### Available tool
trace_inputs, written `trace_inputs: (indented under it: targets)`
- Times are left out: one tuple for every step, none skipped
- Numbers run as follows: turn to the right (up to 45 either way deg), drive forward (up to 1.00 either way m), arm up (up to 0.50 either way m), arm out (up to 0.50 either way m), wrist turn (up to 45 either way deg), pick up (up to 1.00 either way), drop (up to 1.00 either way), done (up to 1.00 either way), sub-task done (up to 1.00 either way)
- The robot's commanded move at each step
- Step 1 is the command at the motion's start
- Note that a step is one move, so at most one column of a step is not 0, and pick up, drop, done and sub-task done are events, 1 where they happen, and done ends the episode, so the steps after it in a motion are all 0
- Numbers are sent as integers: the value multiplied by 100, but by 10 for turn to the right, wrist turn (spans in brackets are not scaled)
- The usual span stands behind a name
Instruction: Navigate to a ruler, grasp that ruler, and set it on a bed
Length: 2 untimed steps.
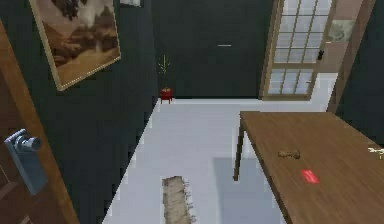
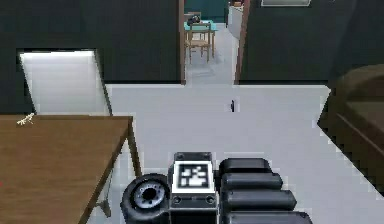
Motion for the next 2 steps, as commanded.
trace_inputs:
  targets:
    - [0, 100, 0, 0, 0, 0, 0, 0, 0]
    - [0, 70, 0, 0, 0, 0, 0, 0, 0]
